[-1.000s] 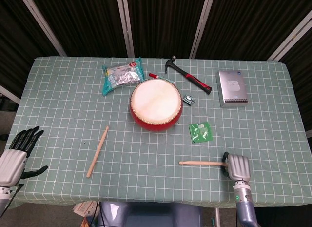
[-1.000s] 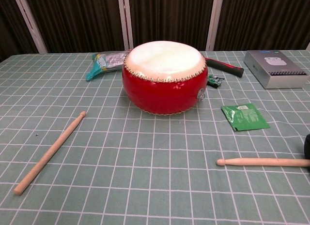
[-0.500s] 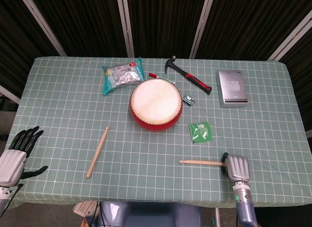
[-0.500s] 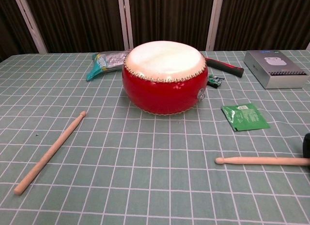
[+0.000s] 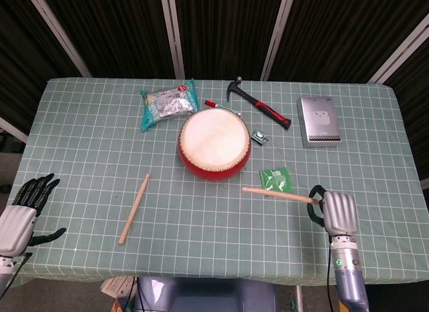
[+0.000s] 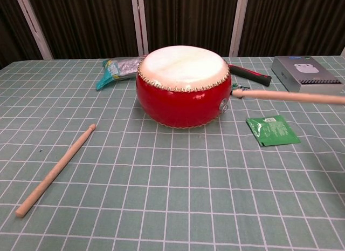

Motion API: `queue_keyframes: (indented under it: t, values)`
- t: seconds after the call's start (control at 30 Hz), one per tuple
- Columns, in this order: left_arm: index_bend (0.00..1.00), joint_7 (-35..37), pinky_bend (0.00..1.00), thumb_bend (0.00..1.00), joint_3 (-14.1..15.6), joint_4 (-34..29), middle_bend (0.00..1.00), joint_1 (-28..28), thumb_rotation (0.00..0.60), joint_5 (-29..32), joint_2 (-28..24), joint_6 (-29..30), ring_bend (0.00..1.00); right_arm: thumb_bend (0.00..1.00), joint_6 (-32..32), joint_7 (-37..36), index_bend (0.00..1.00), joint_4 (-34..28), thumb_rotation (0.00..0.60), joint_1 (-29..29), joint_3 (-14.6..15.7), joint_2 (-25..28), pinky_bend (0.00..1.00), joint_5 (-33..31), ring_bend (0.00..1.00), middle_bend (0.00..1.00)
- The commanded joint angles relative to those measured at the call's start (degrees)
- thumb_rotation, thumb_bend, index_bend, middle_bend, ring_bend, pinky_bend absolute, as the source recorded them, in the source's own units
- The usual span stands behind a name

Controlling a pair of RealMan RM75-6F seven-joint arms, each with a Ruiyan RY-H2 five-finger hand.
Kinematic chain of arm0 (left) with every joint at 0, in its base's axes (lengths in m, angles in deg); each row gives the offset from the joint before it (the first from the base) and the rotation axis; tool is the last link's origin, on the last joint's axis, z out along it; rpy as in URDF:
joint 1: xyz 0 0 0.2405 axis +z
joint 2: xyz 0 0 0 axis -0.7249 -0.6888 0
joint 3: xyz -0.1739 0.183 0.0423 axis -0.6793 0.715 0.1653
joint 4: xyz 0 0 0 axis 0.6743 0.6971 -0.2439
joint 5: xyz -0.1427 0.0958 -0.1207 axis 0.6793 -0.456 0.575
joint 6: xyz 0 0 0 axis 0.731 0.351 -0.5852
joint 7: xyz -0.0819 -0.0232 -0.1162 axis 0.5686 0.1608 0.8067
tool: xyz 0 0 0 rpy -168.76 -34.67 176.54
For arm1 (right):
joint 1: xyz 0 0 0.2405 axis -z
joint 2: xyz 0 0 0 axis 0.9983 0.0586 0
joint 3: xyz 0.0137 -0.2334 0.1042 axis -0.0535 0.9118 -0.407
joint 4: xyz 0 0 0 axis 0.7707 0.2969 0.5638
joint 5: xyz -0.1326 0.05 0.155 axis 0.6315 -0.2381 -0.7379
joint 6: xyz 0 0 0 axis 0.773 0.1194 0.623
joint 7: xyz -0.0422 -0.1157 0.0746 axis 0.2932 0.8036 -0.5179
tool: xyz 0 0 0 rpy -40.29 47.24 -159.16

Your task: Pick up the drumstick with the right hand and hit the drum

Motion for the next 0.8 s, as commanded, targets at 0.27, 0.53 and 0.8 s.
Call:
queue_keyframes:
  t: [0.27, 0.53, 0.8]
  values:
    - [0.0, -0.4, 0.0, 0.0, 0.1, 0.2, 0.0, -0.1, 0.6, -0.3, -0.2, -0.1, 0.0, 0.54, -0.2, 0.6, 0.96, -8.2, 0.6, -4.6, -12.1, 10.1, 1.0, -11.3, 1.0, 1.0]
    - [0.0, -0.1, 0.0, 0.0, 0.1, 0.5, 0.0, -0.1, 0.6, -0.2, -0.4, -0.1, 0.0, 0.54, -2.0, 6.4, 0.96, -8.2, 0.6, -11.9, -16.1, 10.6, 1.0, -20.3, 1.0, 1.0]
    - [0.0, 1.5, 0.0, 0.0, 0.0, 0.4, 0.0, -0.4, 0.6, 0.7, -1.0, -1.0, 0.0, 0.54, -3.2, 11.9, 0.96, -3.3, 0.6, -20.3, -16.8, 6.6, 1.0, -27.0, 1.0, 1.0]
